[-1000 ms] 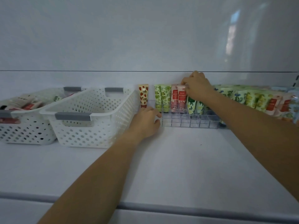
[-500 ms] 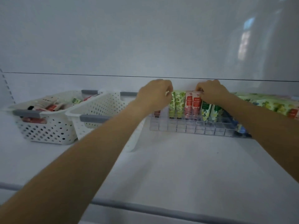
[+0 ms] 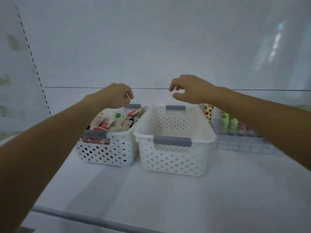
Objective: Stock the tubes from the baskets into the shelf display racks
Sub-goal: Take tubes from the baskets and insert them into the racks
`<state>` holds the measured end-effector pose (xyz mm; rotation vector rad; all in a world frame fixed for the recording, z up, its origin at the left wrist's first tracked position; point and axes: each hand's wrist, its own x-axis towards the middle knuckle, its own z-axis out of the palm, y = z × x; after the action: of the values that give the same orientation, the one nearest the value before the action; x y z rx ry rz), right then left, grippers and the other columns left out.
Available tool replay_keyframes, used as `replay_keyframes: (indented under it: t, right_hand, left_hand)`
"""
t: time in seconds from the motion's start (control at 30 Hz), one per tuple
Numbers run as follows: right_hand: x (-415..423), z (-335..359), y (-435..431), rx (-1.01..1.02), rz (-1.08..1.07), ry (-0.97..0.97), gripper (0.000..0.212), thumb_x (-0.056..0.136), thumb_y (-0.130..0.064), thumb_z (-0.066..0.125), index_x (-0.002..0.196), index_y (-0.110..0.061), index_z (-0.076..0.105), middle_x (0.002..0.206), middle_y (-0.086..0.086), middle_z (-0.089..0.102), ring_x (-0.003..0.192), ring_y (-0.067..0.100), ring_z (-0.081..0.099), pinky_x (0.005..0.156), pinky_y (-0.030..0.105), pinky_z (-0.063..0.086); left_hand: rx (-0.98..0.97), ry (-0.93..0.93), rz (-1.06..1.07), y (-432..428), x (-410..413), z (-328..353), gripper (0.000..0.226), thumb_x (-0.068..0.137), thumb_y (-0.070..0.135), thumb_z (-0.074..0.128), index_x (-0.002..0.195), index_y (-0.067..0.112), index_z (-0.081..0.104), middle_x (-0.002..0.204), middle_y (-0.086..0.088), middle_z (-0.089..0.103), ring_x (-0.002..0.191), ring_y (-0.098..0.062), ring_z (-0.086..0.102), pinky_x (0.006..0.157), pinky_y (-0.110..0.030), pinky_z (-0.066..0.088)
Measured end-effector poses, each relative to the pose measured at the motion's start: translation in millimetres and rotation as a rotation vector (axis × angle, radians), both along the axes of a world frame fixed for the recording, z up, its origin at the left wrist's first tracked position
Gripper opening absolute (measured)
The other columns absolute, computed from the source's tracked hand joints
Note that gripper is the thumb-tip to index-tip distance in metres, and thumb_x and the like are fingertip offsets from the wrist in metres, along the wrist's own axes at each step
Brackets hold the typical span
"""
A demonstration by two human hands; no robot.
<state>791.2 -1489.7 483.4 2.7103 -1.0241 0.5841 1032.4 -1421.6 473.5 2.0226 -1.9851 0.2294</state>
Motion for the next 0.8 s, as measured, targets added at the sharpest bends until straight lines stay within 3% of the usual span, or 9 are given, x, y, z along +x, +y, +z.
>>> replay_keyframes:
  t: [0.13, 0.23, 0.33, 0.47, 0.57, 0.73, 0.8]
  right_hand:
    - [50, -12, 16, 0.054, 0.053, 0.105, 0.027, 0.093, -0.031, 0.050, 0.117, -0.021, 0.055, 0.101, -0.005, 0.047, 0.093, 0.010, 0.043, 0.080, 0.025, 0.035]
    - [74, -20, 26, 0.171, 0.088, 0.147, 0.025, 0.093, -0.035, 0.049, 0.114, -0.023, 0.057, 0.107, -0.005, 0.055, 0.097, 0.012, 0.051, 0.084, 0.027, 0.041]
    - [96, -24, 31, 0.289, 0.093, 0.154, 0.025, 0.093, -0.038, 0.049, 0.111, -0.024, 0.059, 0.111, -0.005, 0.061, 0.102, 0.013, 0.056, 0.089, 0.030, 0.045]
    - [122, -28, 34, 0.393, 0.064, 0.177, 0.029, 0.092, -0.041, 0.050, 0.112, -0.022, 0.062, 0.107, -0.008, 0.060, 0.096, 0.010, 0.056, 0.082, 0.023, 0.043]
    - [138, -32, 32, 0.427, 0.003, 0.315, 0.038, 0.091, -0.045, 0.049, 0.112, -0.017, 0.065, 0.112, 0.000, 0.064, 0.101, 0.019, 0.059, 0.090, 0.032, 0.046]
    - [152, -36, 31, 0.468, -0.053, 0.322, 0.037, 0.088, -0.043, 0.057, 0.107, -0.012, 0.063, 0.105, 0.000, 0.064, 0.091, 0.015, 0.058, 0.077, 0.025, 0.046]
    - [152, -35, 32, 0.475, -0.047, 0.255, 0.027, 0.085, -0.037, 0.063, 0.102, -0.017, 0.059, 0.095, -0.007, 0.059, 0.080, 0.006, 0.052, 0.066, 0.018, 0.043]
  left_hand:
    - [0.074, 0.010, -0.080, -3, 42, -11, 0.025, 0.089, 0.013, 0.054, 0.112, 0.017, 0.061, 0.112, 0.000, 0.063, 0.083, -0.006, 0.051, 0.077, -0.018, 0.036]
    - [0.134, -0.018, -0.150, -9, 61, -19, 0.026, 0.089, 0.012, 0.054, 0.114, 0.019, 0.062, 0.114, 0.003, 0.063, 0.080, 0.000, 0.050, 0.067, -0.009, 0.033]
    - [0.184, -0.066, -0.177, -21, 74, -24, 0.029, 0.091, 0.011, 0.050, 0.116, 0.019, 0.062, 0.118, 0.003, 0.063, 0.084, -0.003, 0.051, 0.075, -0.015, 0.035]
    - [0.254, -0.029, -0.213, -36, 84, -25, 0.034, 0.090, 0.008, 0.049, 0.121, 0.021, 0.059, 0.122, 0.005, 0.061, 0.092, -0.004, 0.053, 0.079, -0.018, 0.039]
    - [0.294, -0.026, -0.219, -44, 89, -24, 0.037, 0.090, 0.007, 0.050, 0.123, 0.021, 0.058, 0.125, 0.004, 0.061, 0.096, -0.005, 0.054, 0.089, -0.024, 0.043]
    - [0.393, -0.087, -0.221, -48, 86, -18, 0.042, 0.090, 0.009, 0.052, 0.129, 0.023, 0.053, 0.133, 0.004, 0.055, 0.118, -0.012, 0.051, 0.103, -0.032, 0.038]
    - [0.436, -0.145, -0.227, -51, 81, -18, 0.043, 0.090, 0.012, 0.053, 0.131, 0.023, 0.051, 0.134, 0.004, 0.054, 0.120, -0.012, 0.050, 0.099, -0.028, 0.037]
